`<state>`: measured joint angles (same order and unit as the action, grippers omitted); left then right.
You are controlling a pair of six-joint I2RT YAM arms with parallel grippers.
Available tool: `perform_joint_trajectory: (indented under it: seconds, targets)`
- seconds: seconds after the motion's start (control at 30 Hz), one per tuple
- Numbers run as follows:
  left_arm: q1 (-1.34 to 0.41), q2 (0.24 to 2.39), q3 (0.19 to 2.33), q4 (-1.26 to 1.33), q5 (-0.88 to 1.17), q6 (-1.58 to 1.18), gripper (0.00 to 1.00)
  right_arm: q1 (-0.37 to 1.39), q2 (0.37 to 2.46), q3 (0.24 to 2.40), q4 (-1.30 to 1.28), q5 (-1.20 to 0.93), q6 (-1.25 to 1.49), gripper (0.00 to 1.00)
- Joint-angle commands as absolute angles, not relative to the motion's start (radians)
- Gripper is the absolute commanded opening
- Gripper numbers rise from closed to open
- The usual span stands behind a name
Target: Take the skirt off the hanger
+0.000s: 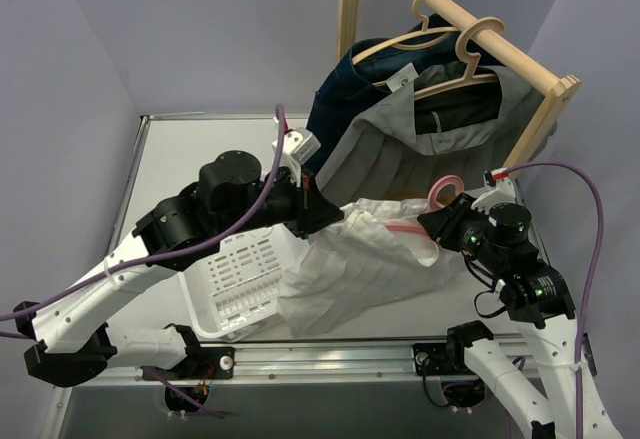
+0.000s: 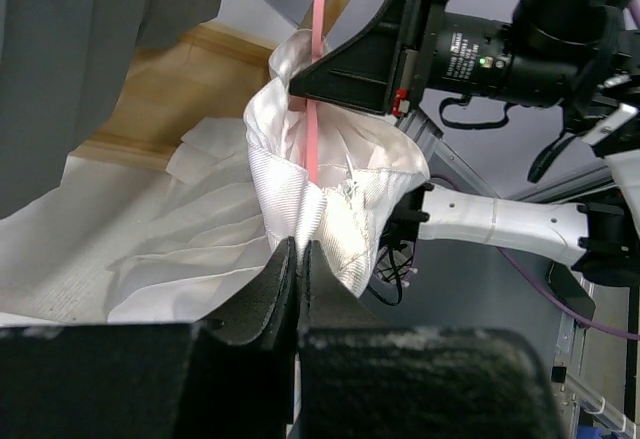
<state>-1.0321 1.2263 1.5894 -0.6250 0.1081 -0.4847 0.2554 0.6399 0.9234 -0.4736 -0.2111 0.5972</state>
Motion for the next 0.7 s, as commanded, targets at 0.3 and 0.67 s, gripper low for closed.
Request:
perform_joint_trajectory:
  seconds: [0.3, 0.67]
  targets:
    - [-1.023, 1.054, 1.487, -0.592, 0.196, -0.445, 0.02, 0.247, 0.624, 0.936, -0.448, -0.045, 0.683, 0.0]
    - [-1.026, 0.908, 1.358, -0.508, 0.356, -0.397, 0.02, 0.248, 0.652, 0.936, -0.469, 0.02, 0.768, 0.0]
